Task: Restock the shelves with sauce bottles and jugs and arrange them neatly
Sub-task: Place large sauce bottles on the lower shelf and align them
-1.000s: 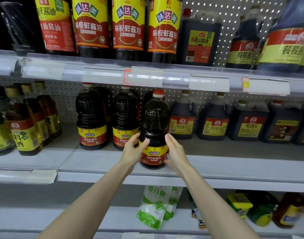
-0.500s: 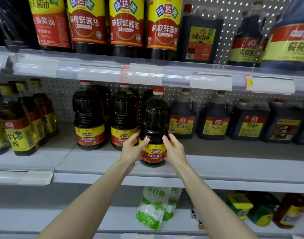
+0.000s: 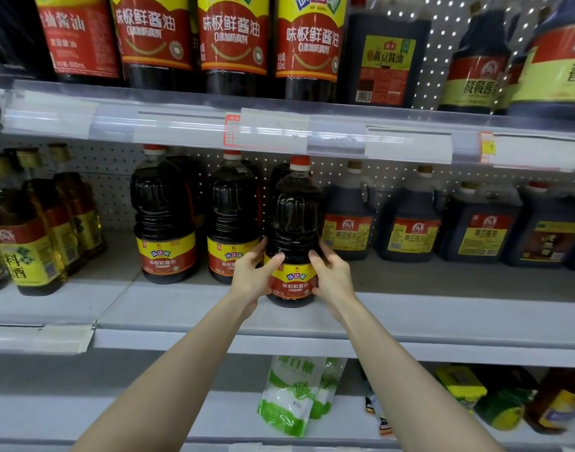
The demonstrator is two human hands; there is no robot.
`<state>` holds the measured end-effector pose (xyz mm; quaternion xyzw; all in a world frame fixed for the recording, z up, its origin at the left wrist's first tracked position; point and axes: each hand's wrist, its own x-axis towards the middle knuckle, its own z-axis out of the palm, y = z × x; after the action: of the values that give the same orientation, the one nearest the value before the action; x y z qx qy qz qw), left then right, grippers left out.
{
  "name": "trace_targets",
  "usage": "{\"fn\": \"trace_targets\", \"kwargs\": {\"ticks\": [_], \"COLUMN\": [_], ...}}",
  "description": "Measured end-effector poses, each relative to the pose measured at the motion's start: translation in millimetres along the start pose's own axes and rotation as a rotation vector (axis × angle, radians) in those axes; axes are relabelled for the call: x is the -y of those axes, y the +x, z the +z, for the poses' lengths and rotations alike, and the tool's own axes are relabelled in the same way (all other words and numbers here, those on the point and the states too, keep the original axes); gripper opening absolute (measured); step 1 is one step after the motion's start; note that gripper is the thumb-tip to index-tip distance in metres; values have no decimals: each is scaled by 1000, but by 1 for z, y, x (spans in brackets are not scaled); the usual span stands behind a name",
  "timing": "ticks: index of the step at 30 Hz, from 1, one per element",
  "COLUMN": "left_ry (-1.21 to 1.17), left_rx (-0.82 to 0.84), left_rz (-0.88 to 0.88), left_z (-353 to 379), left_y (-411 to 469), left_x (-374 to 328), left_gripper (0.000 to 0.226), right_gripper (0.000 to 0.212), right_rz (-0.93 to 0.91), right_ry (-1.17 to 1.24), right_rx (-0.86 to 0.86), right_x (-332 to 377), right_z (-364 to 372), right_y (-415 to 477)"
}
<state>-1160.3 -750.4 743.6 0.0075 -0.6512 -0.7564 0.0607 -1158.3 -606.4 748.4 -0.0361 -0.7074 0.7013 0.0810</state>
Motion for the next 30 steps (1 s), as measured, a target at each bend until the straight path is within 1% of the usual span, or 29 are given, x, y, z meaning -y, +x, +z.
{"fn": "trace_targets", "kwargs": {"ticks": [11,24,30], "left_ry": [17,-41,-76], "left_rx": [-7,-14,-30], "left_rz": [16,-36,-67], "left_z": [6,11,11], "left_y": [16,24,29], "left_x": [1,-3,-1], "left_gripper": [60,57,56], "right_gripper": [43,41,41], "right_rz": [22,7,7], "right_ry": [50,52,71], "right_rx": [-21,-46,-30], "right_x": [-5,-7,-8], "right_z": [3,4,4], "right_y": [21,37,41]}}
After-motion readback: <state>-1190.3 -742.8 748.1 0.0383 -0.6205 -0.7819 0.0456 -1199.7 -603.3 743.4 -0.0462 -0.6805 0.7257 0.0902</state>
